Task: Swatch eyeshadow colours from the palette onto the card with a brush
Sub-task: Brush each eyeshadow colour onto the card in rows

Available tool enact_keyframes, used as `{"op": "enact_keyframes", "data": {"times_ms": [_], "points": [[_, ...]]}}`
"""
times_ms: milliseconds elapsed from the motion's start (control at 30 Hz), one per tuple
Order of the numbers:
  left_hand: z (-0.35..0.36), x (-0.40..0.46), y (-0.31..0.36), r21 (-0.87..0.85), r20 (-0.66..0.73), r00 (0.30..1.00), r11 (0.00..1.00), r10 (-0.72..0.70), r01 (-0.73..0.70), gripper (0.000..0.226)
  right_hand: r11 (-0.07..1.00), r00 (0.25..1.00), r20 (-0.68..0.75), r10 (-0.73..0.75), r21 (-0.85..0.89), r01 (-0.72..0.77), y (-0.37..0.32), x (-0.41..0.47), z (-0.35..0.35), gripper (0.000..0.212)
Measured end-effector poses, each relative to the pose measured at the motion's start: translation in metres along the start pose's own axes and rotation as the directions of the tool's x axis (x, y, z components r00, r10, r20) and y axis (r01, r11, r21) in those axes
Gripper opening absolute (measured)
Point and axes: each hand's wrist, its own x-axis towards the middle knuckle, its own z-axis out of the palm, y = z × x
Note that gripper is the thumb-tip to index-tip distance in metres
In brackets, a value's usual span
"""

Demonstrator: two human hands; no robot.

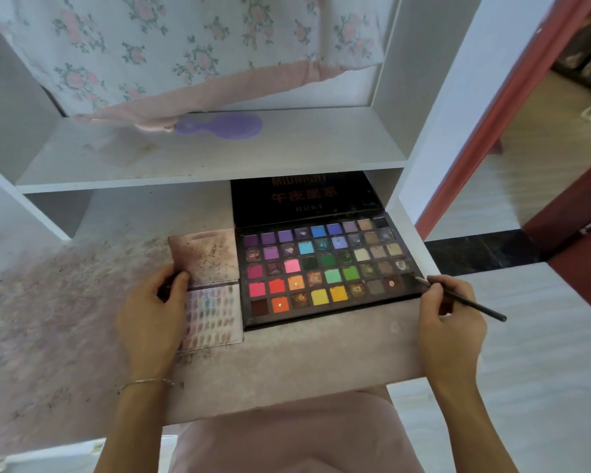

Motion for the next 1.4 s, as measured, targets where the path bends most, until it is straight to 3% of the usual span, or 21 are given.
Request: {"op": "enact_keyframes", "data": {"times_ms": [167, 567, 767, 933, 1067, 1233, 1400], "points": [[-0.001, -0.001, 0.001, -0.005, 0.014, 1.000, 1.000, 0.002, -0.002, 0.025, 0.997, 0.998, 0.070, -0.003, -0.079, 0.009, 0.002, 0.002, 0.002, 0.012], [-0.003, -0.002, 0.006, 0.013, 0.042, 0.999, 1.000, -0.003, 0.002, 0.027, 0.997, 1.000, 0.004, 0.005, -0.076, -0.005, 0.003, 0.001, 0.001, 0.010], [-0.003, -0.002, 0.006, 0.012, 0.038, 0.999, 1.000, -0.009, 0.008, 0.028, 0.995, 0.986, 0.143, -0.080, 0.071, 0.070, -0.014, -0.010, 0.011, 0.033], [-0.002, -0.001, 0.005, -0.025, 0.028, 1.000, 1.000, 0.001, -0.001, 0.025, 0.958, 0.913, 0.350, -0.208, 0.263, 0.117, -0.037, -0.029, 0.031, 0.036], [-0.001, 0.000, 0.002, -0.038, 0.024, 1.000, 0.999, 0.016, -0.016, 0.023, 0.924, 0.827, 0.505, -0.249, 0.380, 0.046, -0.051, -0.049, 0.053, 0.024], [0.001, 0.001, -0.002, -0.038, 0.000, 1.000, 0.999, -0.003, 0.003, 0.024, 0.946, 0.654, 0.691, -0.308, 0.294, 0.135, -0.056, -0.069, 0.075, 0.019], [0.002, 0.002, -0.007, -0.056, -0.013, 1.000, 0.998, 0.007, -0.008, 0.023, 0.943, 0.600, 0.727, -0.334, 0.267, 0.201, -0.055, -0.072, 0.080, 0.021]]}}
